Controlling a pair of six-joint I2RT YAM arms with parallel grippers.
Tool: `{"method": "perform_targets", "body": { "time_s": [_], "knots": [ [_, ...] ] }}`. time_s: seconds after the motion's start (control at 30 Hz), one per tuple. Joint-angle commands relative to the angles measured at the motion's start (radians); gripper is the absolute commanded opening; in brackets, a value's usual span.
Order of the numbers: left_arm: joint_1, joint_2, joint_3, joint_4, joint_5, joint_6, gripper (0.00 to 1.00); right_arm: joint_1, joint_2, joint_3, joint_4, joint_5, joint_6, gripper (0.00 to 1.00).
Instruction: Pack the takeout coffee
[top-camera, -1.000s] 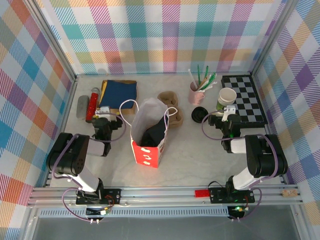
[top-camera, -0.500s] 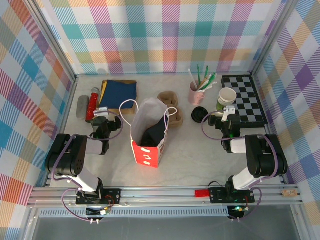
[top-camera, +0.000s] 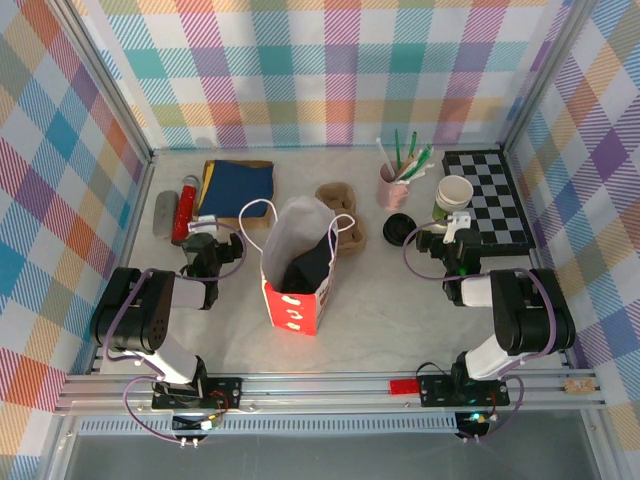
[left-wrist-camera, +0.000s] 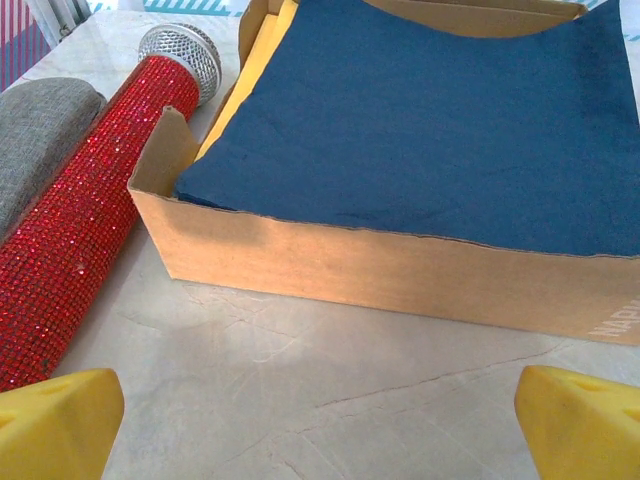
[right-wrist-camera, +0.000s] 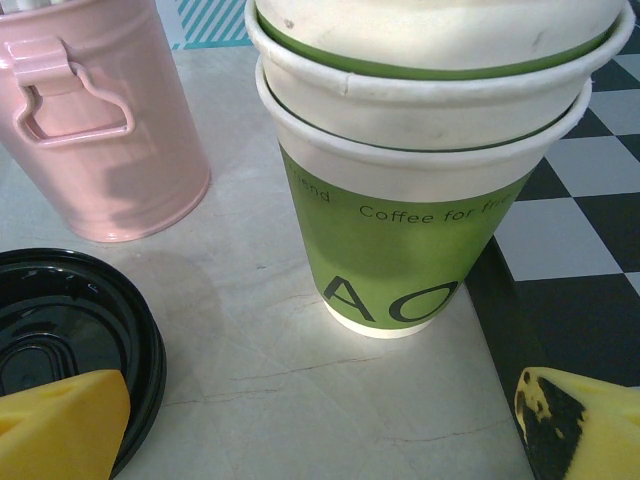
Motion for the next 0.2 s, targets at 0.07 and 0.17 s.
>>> {"method": "perform_targets", "body": {
  "time_s": [0.07,0.17],
  "knots": [
    [-0.001,-0.010,0.006,-0.008,0.016,-0.008,1.00,0.002,-0.017,0.002,0.001,-0.021,0.014,0.99],
    [-0.001,-0.010,0.002,-0.003,0.019,-0.007,1.00,0.001,-0.017,0.004,0.000,-0.022,0.014,0.99]
  ]
}}
